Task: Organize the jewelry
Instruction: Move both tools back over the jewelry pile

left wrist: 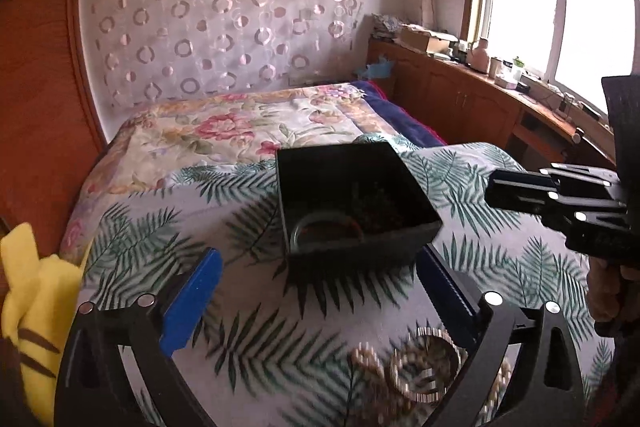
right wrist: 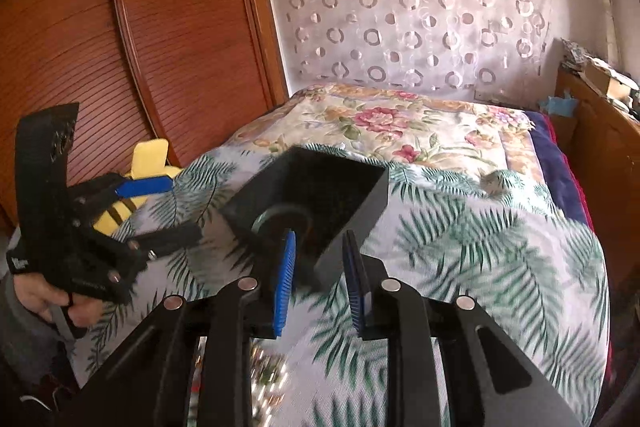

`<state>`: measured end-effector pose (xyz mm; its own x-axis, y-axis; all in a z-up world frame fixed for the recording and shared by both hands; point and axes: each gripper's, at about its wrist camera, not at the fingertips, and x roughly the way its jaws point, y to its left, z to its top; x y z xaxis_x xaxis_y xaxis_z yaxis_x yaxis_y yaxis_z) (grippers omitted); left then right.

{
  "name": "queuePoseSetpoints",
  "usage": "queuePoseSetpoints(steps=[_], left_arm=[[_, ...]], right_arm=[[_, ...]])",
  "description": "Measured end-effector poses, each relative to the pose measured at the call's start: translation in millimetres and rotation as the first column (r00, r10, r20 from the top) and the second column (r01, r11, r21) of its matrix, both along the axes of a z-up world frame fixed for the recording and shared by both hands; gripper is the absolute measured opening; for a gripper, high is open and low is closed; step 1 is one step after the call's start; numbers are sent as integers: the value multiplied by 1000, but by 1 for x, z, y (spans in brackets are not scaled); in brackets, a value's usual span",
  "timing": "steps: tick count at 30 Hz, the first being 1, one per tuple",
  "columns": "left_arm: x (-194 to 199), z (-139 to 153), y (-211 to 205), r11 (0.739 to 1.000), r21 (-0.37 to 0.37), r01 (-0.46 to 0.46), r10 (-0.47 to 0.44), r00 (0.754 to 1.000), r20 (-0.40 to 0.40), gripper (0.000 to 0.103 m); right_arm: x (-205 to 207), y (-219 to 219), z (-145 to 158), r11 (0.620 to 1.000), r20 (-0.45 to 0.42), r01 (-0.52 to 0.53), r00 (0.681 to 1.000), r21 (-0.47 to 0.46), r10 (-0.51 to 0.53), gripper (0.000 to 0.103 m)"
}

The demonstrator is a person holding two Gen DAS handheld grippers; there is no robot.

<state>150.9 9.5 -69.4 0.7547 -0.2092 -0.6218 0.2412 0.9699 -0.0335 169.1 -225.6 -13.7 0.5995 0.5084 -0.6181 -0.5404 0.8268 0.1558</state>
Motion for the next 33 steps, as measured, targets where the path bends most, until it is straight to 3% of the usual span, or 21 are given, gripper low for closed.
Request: queuePoseSetpoints(steps=[4,6,8,25,30,33], left_arm=[[-29,-7,5,1000,18,-14,13,1000,27,95],[-39,-10,5,1000,24,-17,17,999,28,95],[-49,-15,8,1000,20,-21,21,1000,23,95],[-79,-38,12,998,-16,53,-54,995,-80,95],[-79,-38,-5,995,-3,103,-103,991,-88,95],[-73,-39,-17,992,-5,130,-129,987,-99,88]], right_arm=[[-35,-3,-14,1000,-5,14,1000,-17,-14,27],[-48,-4,-20,1000,-15,18,1000,-12,-19,38],[-63,-6,-27,999,-29,32,999,-10,-32,42],[-112,-5,-65,998,-126,27,991,-63,-34,42],[-120,-5,-65,995,-99,30,994,-97,-40,42],[-120,-8,-68,995,-102,35,994,-99,-45,42]])
